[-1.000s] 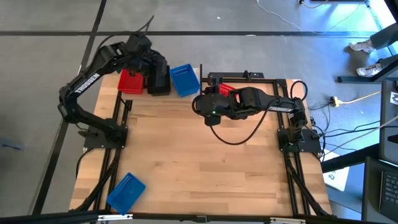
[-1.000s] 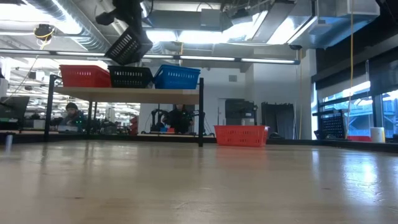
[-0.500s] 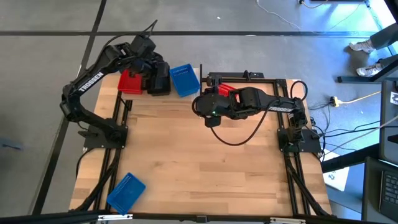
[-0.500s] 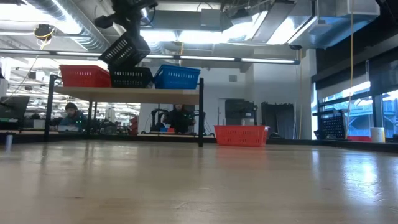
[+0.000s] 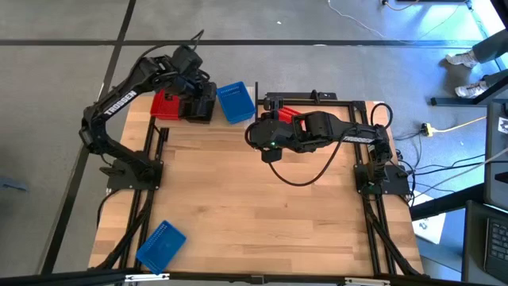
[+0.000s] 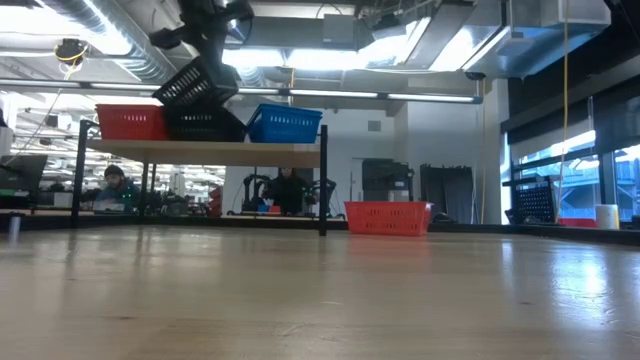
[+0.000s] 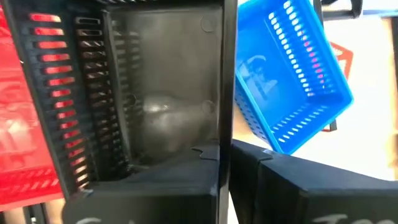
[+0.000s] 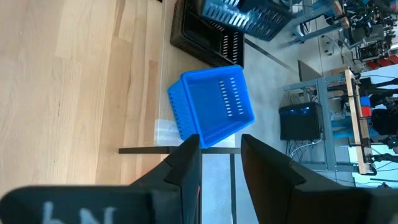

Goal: Stack baskets on shelf by color
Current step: Stack the black bin on the stacked black bins on the shelf, then stack the red bin on the stacked red bins on the shelf

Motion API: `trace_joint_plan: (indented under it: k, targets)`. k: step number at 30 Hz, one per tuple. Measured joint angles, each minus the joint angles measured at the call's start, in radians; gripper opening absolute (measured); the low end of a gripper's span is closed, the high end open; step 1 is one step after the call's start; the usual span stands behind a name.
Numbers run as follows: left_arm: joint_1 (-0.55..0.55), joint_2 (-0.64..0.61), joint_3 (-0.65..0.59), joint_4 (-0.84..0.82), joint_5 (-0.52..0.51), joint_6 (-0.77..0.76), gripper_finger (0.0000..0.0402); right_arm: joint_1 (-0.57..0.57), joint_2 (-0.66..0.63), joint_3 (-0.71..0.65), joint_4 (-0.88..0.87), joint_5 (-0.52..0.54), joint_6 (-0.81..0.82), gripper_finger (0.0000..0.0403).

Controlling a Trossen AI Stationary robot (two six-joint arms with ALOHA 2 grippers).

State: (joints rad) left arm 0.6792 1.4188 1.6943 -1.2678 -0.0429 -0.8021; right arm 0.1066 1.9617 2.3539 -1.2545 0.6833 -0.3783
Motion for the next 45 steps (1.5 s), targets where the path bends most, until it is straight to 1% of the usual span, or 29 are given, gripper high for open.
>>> trace_joint_plan:
  k: [10, 13, 20, 25, 29, 31, 35, 38, 41, 45]
  targets:
    - [-0.006, 0.045, 0.0, -0.005, 0.011, -0.004, 0.0045, 0.0, 0.0, 0.0, 0.0, -0.004, 0.0, 0.0119]
    - [-0.006, 0.053, 0.0, -0.004, 0.007, 0.02, 0.0054, 0.0, 0.0, 0.0, -0.001, -0.004, 0.0, 0.0119]
    - [-0.006, 0.039, 0.013, 0.003, 0.028, 0.038, 0.0058, 0.0, 0.0, 0.0, -0.001, -0.004, 0.0, 0.0119]
    - [-0.023, -0.009, 0.094, -0.017, 0.034, 0.146, 0.0059, 0.0, 0.0, 0.0, -0.017, -0.004, 0.016, 0.0119]
    - [-0.112, -0.06, 0.147, -0.019, 0.033, 0.283, 0.0059, -0.016, -0.009, 0.0, -0.059, -0.017, 0.114, 0.0119]
    - [-0.175, -0.089, 0.153, -0.017, 0.03, 0.337, 0.0059, -0.039, -0.03, 0.0, -0.116, -0.068, 0.18, 0.0119]
    - [-0.331, -0.142, 0.141, -0.031, 0.032, 0.39, 0.0059, -0.094, -0.073, 0.001, -0.196, -0.21, 0.306, 0.012]
    - [-0.453, -0.148, 0.11, -0.046, 0.035, 0.393, 0.0059, -0.131, -0.075, 0.001, -0.266, -0.287, 0.348, 0.0119]
    - [-0.56, -0.145, 0.081, -0.084, 0.026, 0.383, 0.0059, -0.165, -0.076, -0.01, -0.321, -0.396, 0.37, 0.0119]
    - [-0.691, -0.147, 0.027, -0.129, 0.027, 0.277, 0.0059, -0.191, -0.073, -0.039, -0.316, -0.509, 0.351, 0.0119]
